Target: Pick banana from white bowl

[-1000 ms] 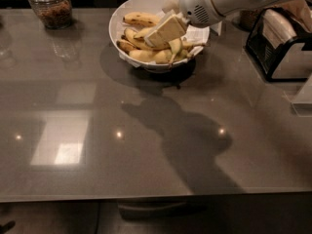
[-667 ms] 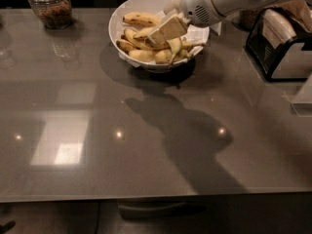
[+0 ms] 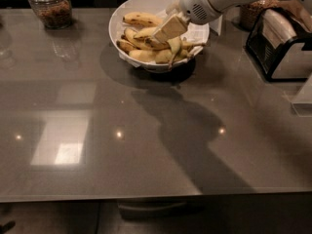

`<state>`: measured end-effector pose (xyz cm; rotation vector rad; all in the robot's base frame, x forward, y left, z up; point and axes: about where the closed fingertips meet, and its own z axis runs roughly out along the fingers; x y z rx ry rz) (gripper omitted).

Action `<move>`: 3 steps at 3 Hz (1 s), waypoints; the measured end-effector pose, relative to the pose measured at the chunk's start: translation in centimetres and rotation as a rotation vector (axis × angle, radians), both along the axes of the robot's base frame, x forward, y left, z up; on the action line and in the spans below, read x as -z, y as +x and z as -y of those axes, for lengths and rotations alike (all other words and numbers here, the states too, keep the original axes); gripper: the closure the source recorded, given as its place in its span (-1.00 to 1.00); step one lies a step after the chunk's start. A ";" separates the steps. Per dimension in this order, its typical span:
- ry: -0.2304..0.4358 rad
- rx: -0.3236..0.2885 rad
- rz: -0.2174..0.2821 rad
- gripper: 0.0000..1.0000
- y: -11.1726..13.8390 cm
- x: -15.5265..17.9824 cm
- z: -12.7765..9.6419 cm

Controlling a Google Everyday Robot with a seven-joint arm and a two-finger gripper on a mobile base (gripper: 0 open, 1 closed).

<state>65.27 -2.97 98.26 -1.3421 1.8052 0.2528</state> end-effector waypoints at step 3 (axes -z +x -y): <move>-0.096 0.031 -0.090 -0.16 3.0 4.5 1.0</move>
Offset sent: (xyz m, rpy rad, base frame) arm 0.0341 -0.0099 -0.0464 -0.1082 0.0932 -0.0277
